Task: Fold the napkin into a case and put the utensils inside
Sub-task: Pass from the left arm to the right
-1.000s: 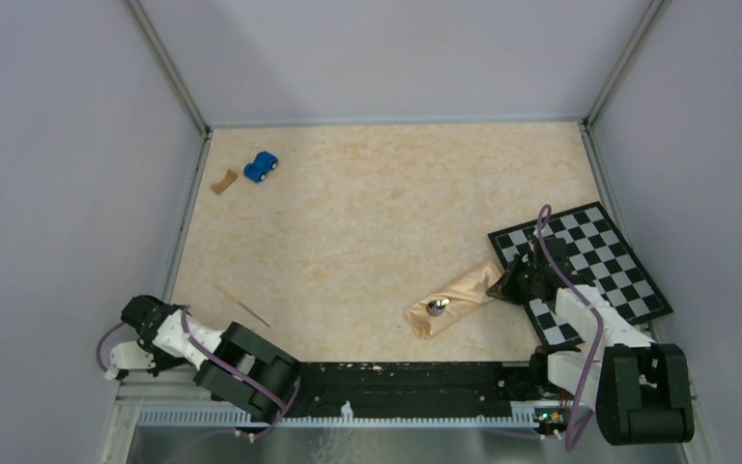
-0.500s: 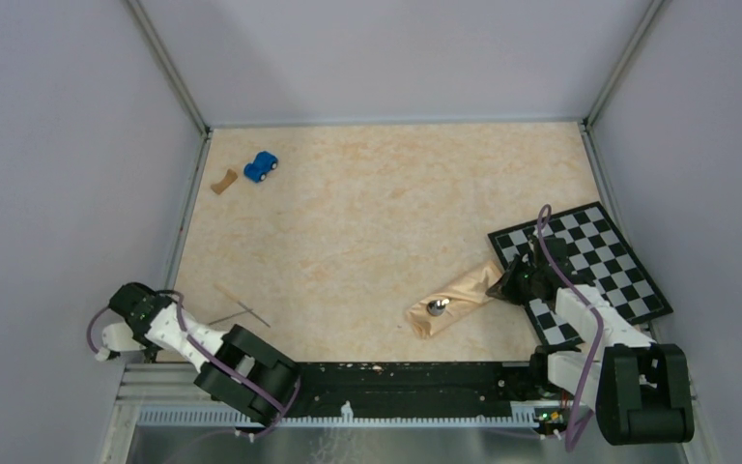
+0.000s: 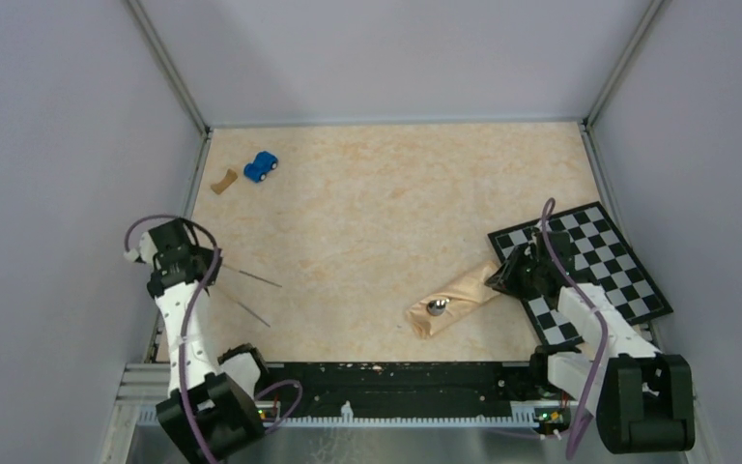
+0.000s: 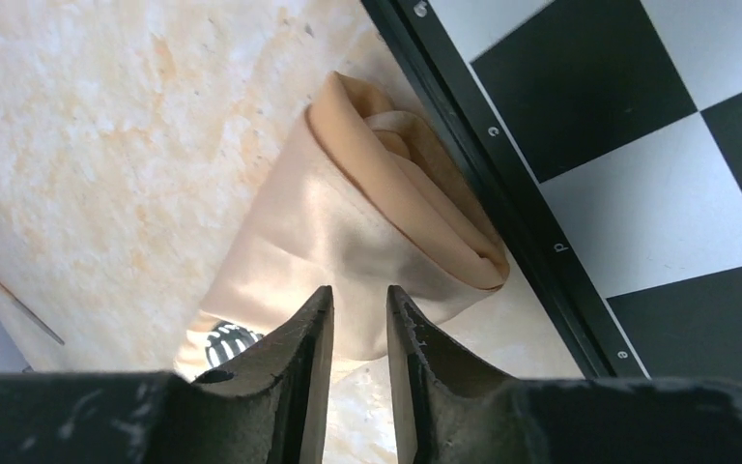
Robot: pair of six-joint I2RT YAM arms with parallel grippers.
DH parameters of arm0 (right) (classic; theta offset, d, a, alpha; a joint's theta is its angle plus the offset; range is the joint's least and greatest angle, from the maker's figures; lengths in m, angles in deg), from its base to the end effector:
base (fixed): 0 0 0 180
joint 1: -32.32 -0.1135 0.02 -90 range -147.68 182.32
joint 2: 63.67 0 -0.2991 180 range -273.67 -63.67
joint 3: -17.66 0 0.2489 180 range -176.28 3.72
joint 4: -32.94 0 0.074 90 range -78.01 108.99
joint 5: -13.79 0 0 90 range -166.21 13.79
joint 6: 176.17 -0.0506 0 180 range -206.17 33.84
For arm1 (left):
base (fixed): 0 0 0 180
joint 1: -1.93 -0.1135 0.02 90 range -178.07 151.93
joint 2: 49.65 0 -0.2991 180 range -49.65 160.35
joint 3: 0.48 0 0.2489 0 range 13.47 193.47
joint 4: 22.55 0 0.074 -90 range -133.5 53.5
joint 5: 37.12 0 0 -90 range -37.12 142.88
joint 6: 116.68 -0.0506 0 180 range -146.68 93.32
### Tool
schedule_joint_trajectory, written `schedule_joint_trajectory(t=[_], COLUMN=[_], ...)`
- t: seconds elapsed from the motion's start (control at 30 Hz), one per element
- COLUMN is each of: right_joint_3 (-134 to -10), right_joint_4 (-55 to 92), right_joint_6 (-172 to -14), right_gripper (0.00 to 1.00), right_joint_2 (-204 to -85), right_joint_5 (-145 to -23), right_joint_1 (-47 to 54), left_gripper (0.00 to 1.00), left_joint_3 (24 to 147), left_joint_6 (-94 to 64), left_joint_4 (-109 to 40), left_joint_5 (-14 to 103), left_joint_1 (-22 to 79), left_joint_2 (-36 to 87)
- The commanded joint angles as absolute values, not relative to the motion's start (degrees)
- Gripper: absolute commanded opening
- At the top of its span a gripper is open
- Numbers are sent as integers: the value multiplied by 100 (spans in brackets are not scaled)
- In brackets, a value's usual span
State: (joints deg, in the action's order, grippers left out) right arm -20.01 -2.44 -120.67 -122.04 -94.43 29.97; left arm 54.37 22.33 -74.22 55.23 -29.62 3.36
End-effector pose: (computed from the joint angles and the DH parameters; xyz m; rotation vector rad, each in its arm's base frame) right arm 0.1633 0.0225 0.1789 0.5988 2.5381 0.6473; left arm 0.1431 0.0903 0.2652 -1.5923 1.8506 -0.0860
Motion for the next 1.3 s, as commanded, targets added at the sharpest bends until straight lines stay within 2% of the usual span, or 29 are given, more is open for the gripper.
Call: schedule_joint_trajectory(t=[0.0,0.13,0.23,0.33,0.43,0.6,0.7,0.83,1.07,1.27], right_joint_3=[-2512,-2891,-3193,-3255,-3297,-2873,-2458,-2086,-1891,-2005], right_joint_4=[-395,-644,-610,102,798,2732,4120,5049,5108,4624], right_joint_6=[-12062,-11933,-11506,-10999,-10838,-11892,-12759,-13545,-13952,-13941], right_gripper=[30,44,52,58,61,61,61,55,35,34], right_joint_2=[-11922,-11713,-11484,-11481,-11850,-12281,-12237,-12400,-12565,-12632], right_joint_5=[-9238,-8893,-8744,-9786,-11060,-12239,-12270,-12120,-11439,-10955], right_joint_1=[2818,2538,2076,1704,1192,467,358,349,349,349], left_gripper=[0,0,0,0,0,0,0,0,0,0], left_joint_3=[6045,6644,7460,8368,8845,8859,8644,8252,8039,8046], left_joint_6=[2007,1475,602,-725,-1251,-1455,-1402,-1096,-791,-723], left_joint_4=[-7168,-6645,-6494,-6609,-6636,-5911,-5420,-4731,-4269,-4161], left_joint_5=[4936,4807,5118,5157,4553,3507,3229,3073,2987,2941], left_joint_1=[-1671,29,1714,3103,3770,4279,4503,4595,4654,4787], left_joint_2=[406,865,1744,2742,3539,3895,3871,3733,3726,3797])
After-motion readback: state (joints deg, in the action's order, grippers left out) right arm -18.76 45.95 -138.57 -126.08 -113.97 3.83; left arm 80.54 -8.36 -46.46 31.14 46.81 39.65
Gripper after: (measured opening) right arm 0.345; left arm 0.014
